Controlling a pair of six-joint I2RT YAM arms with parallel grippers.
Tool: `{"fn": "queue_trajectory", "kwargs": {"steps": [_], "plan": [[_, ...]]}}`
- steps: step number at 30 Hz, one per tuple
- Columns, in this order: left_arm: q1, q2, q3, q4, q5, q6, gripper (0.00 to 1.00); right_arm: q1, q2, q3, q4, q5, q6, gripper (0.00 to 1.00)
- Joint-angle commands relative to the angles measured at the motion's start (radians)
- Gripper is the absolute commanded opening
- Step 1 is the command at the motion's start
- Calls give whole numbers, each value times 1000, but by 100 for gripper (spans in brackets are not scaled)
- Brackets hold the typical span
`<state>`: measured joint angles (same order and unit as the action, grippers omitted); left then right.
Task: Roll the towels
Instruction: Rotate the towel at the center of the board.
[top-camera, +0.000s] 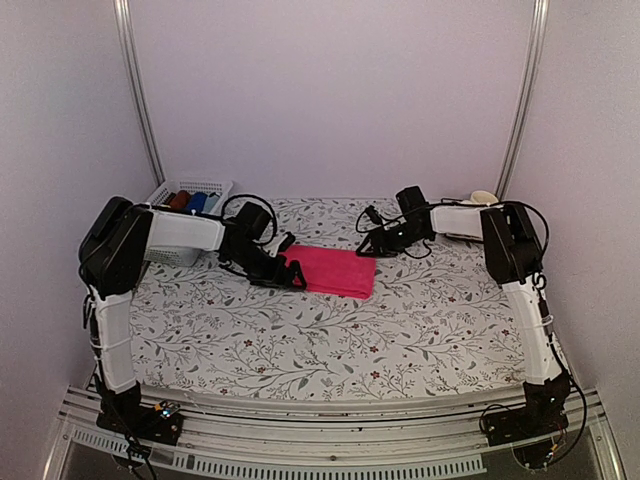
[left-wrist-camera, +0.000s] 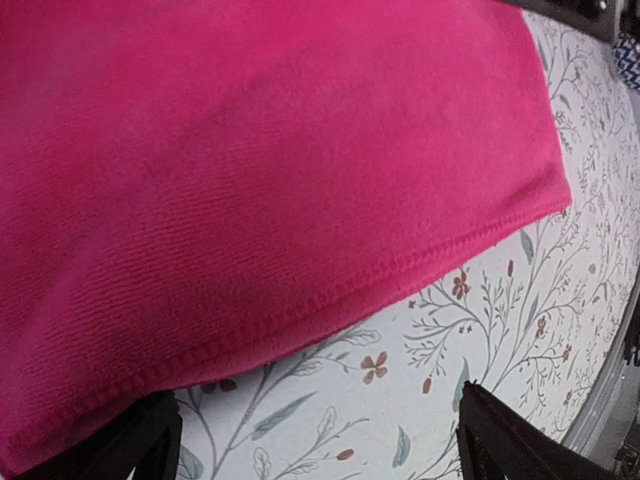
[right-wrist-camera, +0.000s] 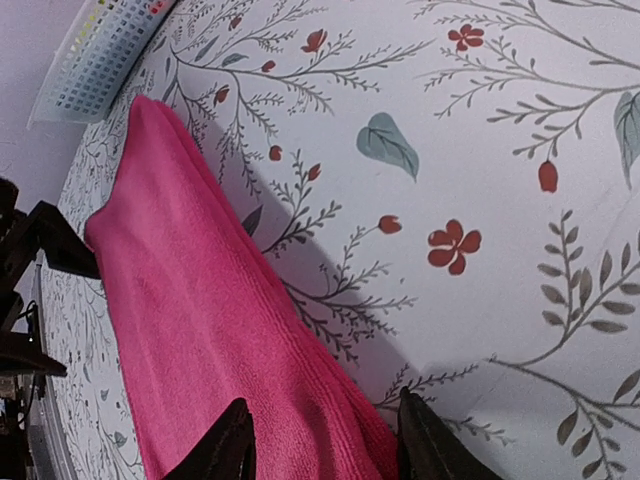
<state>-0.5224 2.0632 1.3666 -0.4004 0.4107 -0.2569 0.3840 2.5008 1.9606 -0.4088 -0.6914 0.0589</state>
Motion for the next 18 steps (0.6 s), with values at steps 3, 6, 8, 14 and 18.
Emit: {"fn": "queue_trajectory", "kwargs": {"steps": [3, 6, 8, 14, 18], "plan": [[78, 129, 76, 13, -104, 51, 97, 8, -216, -264, 10, -45, -14, 49], [85, 210, 174, 9, -116, 87, 97, 31, -289, -354, 35, -53, -17, 49], [87, 266, 252, 8, -111, 108, 97, 57, -324, -390, 34, -65, -24, 49], [86, 430, 525, -10, -63, 156, 97, 120, -374, -428, -5, -86, -48, 49], [83, 481, 617, -2, -14, 200, 97, 121, -414, -458, -20, -51, -72, 49]]}}
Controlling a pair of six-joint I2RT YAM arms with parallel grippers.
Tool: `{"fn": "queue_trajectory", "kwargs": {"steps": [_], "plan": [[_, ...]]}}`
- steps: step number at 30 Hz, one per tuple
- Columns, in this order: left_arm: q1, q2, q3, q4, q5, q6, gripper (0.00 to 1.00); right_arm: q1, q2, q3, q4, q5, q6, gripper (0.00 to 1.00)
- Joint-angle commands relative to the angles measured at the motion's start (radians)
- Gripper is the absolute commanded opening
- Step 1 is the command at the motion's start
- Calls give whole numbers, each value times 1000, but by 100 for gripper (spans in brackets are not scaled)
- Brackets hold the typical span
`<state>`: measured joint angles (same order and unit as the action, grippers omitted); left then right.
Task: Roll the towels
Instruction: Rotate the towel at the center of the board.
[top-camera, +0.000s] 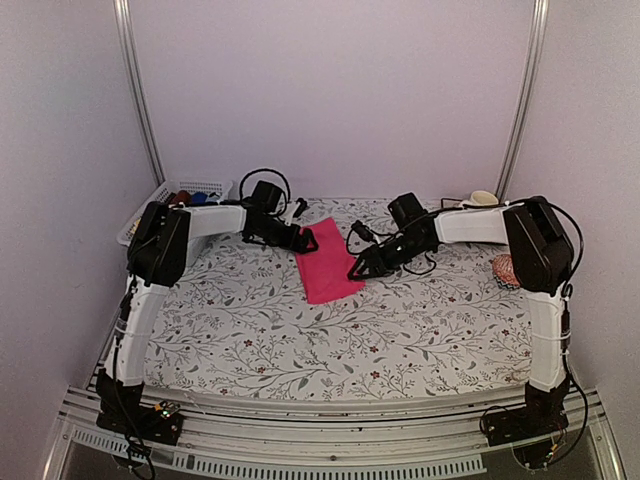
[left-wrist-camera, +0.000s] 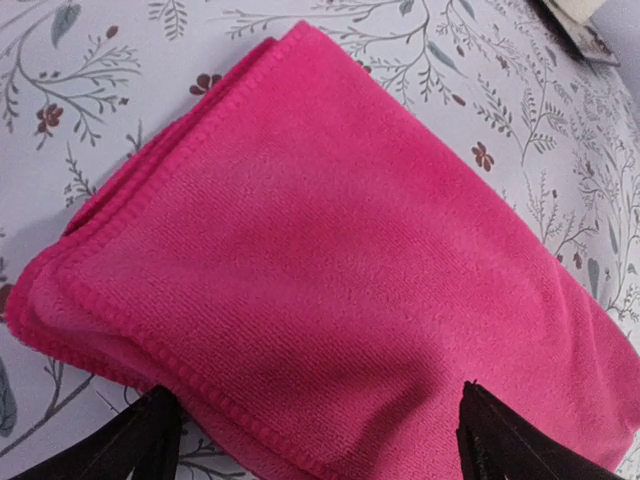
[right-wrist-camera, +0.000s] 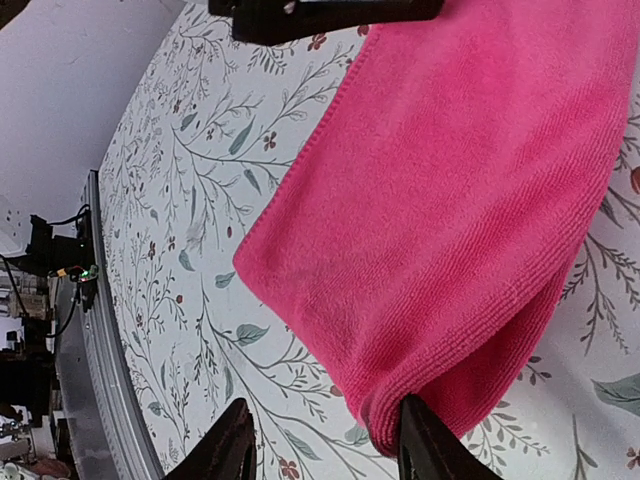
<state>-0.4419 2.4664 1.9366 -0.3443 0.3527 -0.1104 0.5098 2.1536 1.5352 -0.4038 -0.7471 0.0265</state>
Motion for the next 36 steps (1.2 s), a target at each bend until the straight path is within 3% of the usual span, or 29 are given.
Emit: {"fn": "queue_trajectory", "kwargs": {"steps": [1, 10, 16, 21, 22, 23, 24, 30, 32, 33, 36], "plan": [[1, 78, 46, -45, 69, 69, 97, -5, -77, -36, -30, 14, -54, 49], [-19, 49, 27, 50, 99, 129, 97, -10, -175, -82, -76, 208, -96, 49], [-39, 144, 179, 39, 155, 120, 97, -25, -205, -100, -72, 233, -114, 50], [-75, 154, 196, 64, 167, 120, 97, -39, -262, -144, -26, 299, -111, 51], [-79, 144, 196, 49, 128, 122, 97, -39, -273, -152, -16, 329, -114, 54], [-77, 126, 187, 42, 87, 119, 97, -39, -285, -157, -10, 373, -120, 81], [-65, 98, 163, 44, 49, 107, 97, -39, -300, -164, 4, 411, -126, 99], [42, -246, -160, 234, -100, 97, 97, -33, -411, -198, 151, 654, -230, 99], [57, -364, -280, 322, -146, 157, 97, -38, -419, -210, 212, 901, -195, 99], [59, -419, -336, 363, -166, 191, 97, -48, -414, -215, 219, 952, -138, 99], [71, -589, -519, 520, -187, 247, 97, -74, -391, -203, 200, 770, -241, 99]]}}
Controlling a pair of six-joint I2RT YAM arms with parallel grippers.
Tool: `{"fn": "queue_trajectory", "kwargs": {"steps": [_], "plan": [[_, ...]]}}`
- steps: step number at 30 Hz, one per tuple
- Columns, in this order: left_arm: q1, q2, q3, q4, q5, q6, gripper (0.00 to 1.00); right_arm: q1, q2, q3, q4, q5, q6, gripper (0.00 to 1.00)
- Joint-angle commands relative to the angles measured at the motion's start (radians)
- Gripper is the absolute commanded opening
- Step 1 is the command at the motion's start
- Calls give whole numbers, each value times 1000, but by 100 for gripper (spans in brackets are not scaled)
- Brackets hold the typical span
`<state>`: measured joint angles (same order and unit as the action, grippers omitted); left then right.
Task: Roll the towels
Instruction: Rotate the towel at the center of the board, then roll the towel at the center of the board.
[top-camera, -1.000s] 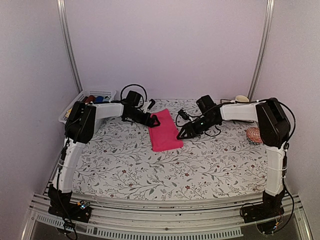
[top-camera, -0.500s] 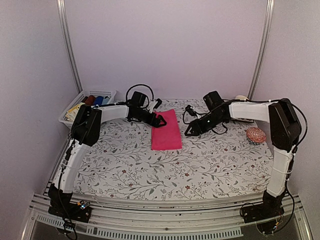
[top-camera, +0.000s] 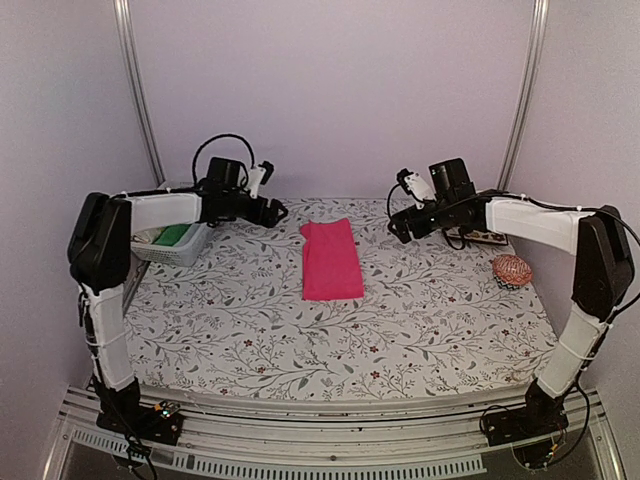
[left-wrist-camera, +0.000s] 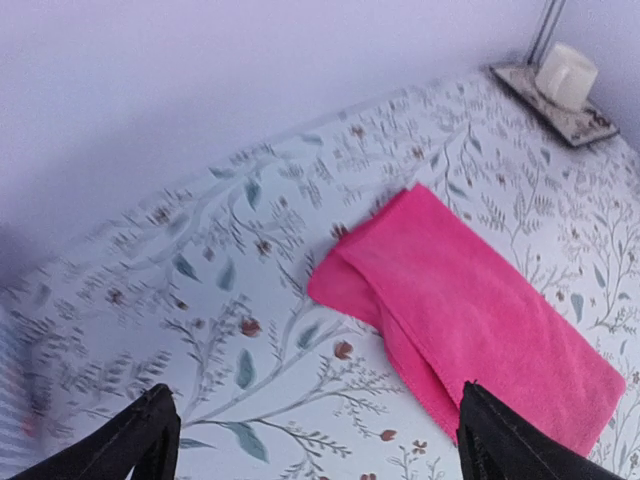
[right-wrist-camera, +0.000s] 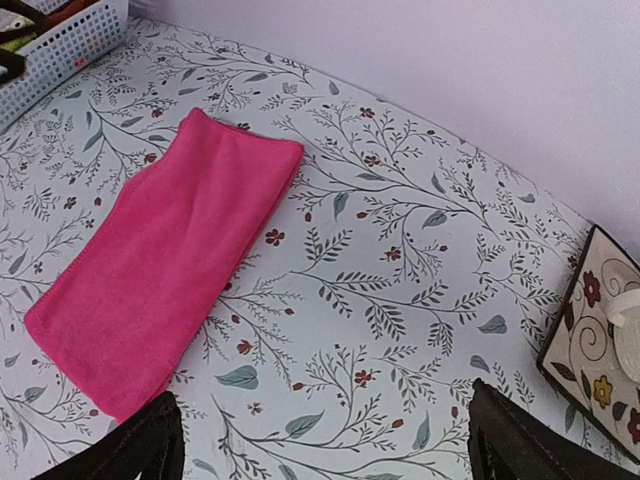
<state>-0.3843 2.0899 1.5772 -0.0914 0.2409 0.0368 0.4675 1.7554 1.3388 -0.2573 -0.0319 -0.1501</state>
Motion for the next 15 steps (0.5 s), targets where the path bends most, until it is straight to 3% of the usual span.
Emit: {"fn": "queue_trajectory", "kwargs": {"steps": [1, 5, 8, 12, 15], "plan": [[14, -249, -220, 321, -62, 131, 97, -25, -1, -14, 75, 31, -94, 99], [-1, -350, -457, 448, 134, 413, 97, 70, -78, -220, 350, 3, -388, 99], [-54, -365, -561, 491, 135, 637, 97, 97, -71, -270, 409, -51, -618, 99], [-164, -349, -636, 467, 124, 921, 97, 106, -46, -264, 418, -81, -684, 100], [-228, -321, -646, 454, 130, 997, 97, 108, -41, -271, 432, -82, -666, 99]]}}
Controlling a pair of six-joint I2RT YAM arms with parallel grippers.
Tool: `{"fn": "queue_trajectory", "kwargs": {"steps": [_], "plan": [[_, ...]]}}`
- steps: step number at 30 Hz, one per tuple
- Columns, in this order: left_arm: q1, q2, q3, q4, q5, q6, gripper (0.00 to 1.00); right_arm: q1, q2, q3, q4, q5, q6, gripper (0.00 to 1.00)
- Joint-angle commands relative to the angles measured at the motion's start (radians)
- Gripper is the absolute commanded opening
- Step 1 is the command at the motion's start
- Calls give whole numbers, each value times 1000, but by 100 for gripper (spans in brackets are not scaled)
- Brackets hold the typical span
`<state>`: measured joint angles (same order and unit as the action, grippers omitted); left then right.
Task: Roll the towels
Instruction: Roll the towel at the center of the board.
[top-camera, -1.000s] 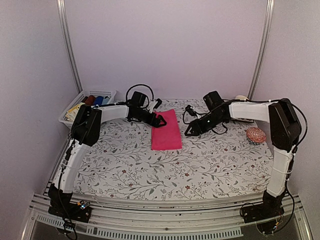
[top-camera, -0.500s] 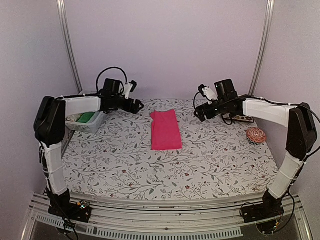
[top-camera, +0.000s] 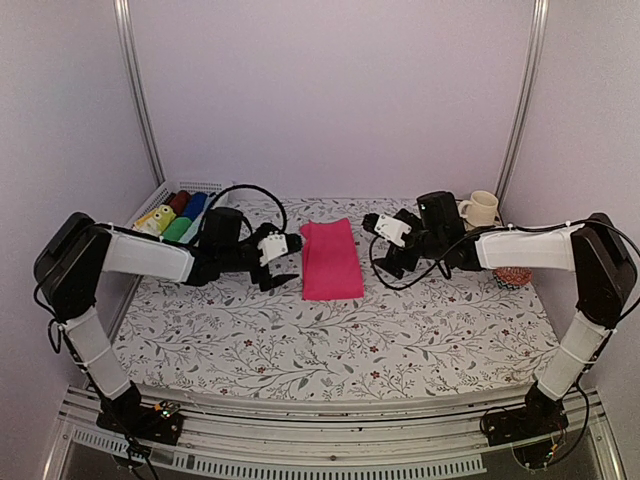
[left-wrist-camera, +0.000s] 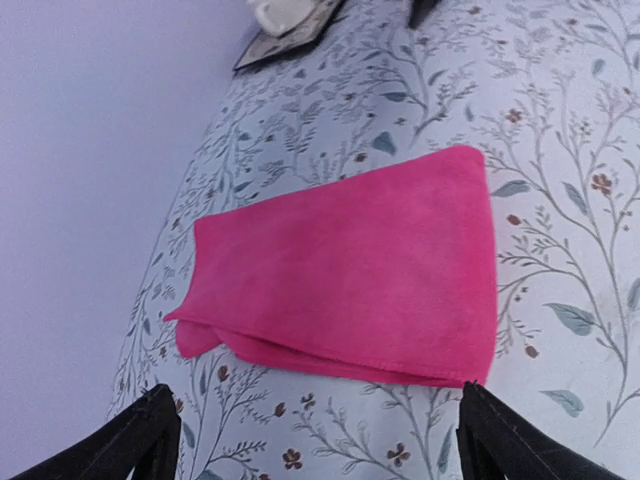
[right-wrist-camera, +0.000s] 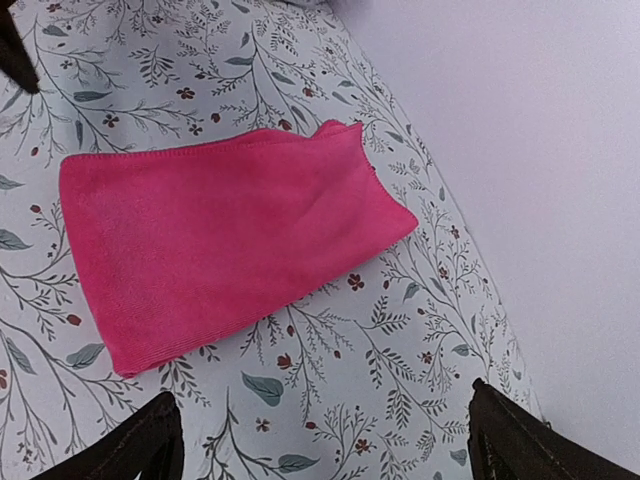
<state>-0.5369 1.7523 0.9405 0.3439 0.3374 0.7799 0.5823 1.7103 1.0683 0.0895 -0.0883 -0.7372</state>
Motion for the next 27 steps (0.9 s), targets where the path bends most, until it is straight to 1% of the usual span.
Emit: {"fn": "queue_trajectory", "kwargs": {"steps": [1, 4, 6, 11, 17, 20, 22, 26, 27], "plan": [[-93, 28, -7, 13, 36, 269, 97, -5, 1, -6, 90, -27, -61, 99], [-141, 71, -4, 10, -7, 316, 96, -3, -13, -26, 99, -33, -27, 98], [-159, 92, -2, 7, -22, 332, 93, 0, -20, -40, 101, -34, -10, 98], [-173, 123, -5, -8, -73, 365, 83, 16, -35, -49, 76, -32, 26, 98], [-177, 187, 22, -10, -184, 386, 80, 40, -42, -51, 26, -32, 54, 98], [-179, 205, 38, -17, -195, 396, 78, 48, -51, -60, 18, -33, 63, 98], [-179, 257, 50, -13, -206, 397, 77, 55, -55, -64, 18, -29, 66, 98], [-179, 287, 74, -18, -215, 393, 71, 63, -60, -70, 14, -26, 71, 98], [-179, 290, 78, -24, -213, 394, 68, 65, -61, -73, 13, -25, 70, 98]]}}
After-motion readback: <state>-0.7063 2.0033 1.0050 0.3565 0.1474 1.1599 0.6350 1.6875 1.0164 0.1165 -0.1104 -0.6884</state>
